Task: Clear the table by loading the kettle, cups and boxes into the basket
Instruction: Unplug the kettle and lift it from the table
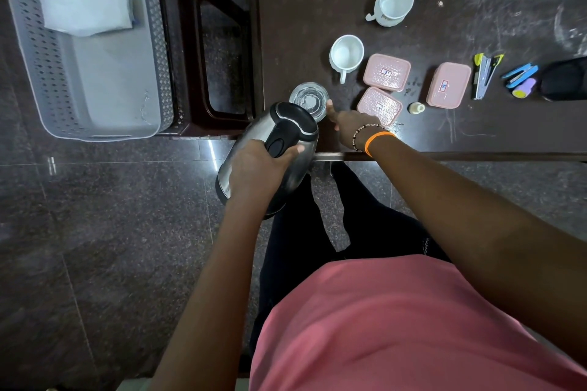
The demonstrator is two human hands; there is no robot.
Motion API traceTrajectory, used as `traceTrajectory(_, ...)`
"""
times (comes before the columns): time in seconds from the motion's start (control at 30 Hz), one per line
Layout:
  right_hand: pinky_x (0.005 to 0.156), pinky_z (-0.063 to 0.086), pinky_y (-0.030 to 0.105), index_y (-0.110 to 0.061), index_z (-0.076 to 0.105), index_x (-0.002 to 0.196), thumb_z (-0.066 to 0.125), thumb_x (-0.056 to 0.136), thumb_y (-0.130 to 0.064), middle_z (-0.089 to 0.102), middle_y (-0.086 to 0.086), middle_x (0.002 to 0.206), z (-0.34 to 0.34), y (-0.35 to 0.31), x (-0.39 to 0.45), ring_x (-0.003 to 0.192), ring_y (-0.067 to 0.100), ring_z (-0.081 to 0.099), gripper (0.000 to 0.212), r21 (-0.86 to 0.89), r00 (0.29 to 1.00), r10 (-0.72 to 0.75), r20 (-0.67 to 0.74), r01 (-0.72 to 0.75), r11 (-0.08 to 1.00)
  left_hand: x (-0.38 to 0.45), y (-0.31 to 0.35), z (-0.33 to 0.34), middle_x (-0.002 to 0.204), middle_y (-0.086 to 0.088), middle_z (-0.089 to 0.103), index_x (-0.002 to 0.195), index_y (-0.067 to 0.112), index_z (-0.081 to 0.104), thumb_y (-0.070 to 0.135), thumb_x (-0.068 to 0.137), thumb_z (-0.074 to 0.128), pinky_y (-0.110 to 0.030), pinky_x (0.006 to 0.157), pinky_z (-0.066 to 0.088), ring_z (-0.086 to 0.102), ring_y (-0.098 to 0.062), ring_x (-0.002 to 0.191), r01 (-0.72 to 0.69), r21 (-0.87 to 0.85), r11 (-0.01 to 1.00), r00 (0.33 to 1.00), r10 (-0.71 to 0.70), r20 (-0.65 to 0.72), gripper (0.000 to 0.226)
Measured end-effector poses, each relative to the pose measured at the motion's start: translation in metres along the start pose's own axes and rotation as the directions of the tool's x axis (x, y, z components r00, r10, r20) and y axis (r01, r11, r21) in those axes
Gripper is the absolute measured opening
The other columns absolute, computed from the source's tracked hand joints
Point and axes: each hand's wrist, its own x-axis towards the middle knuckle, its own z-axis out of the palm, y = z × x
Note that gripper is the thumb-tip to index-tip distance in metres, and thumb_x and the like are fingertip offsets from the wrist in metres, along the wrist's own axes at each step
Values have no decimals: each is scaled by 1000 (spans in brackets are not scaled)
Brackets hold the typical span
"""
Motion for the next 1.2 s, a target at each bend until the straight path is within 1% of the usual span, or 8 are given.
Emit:
traceTrajectory(0.07,91,46,46,-33,5,147,38,89,-7,57,14,130,0,0,-1,115,36,56,72,-5,1000,-7,-9,7,1000,0,0,0,78,-17,63,77,6,54,62,72,65,-33,63,42,62,-34,80,0,8,1000,1000,0,-1,57)
traceTrajectory(0.1,91,46,46,-33,5,148,38,89,-7,57,14,130,0,0,-1,115,36,56,71,-4,1000,-10,-10,10,1000,-1,1,0,81,-18,65,79,4,55,62,72,65,-34,64,43,63,-35,83,1,12,1000,1000,-1,-3,59)
traceTrajectory(0.23,92,46,47,-31,5,148,40,88,-6,58,13,129,0,1,-2,116,36,56,74,13,1000,-13,-2,14,1000,-2,2,0,71,-11,57,73,8,51,62,71,65,-33,61,41,64,-36,82,13,3,1000,1000,-13,-3,56)
traceTrajectory(0.4,92,47,46,-31,3,148,40,87,-5,58,9,129,0,1,-2,116,35,56,76,9,1000,-13,4,13,1000,-3,3,0,85,-18,66,77,6,55,60,72,66,-36,65,46,64,-36,85,20,6,1000,1000,-20,-18,56)
traceTrajectory(0.5,91,47,46,-32,3,148,40,87,-5,58,10,129,1,1,-1,116,35,56,76,20,1000,-17,3,17,1000,-4,4,0,84,-20,66,81,3,57,61,72,65,-38,66,49,64,-37,86,19,6,1000,1000,-19,-14,59)
traceTrajectory(0.63,90,47,46,-34,7,147,39,85,-4,59,9,129,2,2,-1,115,35,57,76,22,1000,-15,-8,15,1000,-4,5,0,95,-23,68,87,-2,58,61,73,64,-42,72,51,64,-38,89,27,6,1000,999,-27,-21,65)
traceTrajectory(0.87,90,47,46,-36,6,147,39,85,-3,58,10,129,1,1,-1,114,35,57,78,19,1000,-7,-13,7,1000,-5,8,-1,100,-22,67,95,-2,60,62,74,63,-45,80,52,63,-38,94,39,31,999,999,-39,-11,68)
traceTrajectory(1.2,94,45,47,-35,2,147,38,88,-4,57,11,131,-3,-1,-3,117,35,55,76,17,1000,4,15,-4,1000,-6,11,-1,100,-22,67,95,-2,60,62,74,63,-45,80,53,63,-39,94,49,49,998,999,-48,-15,67)
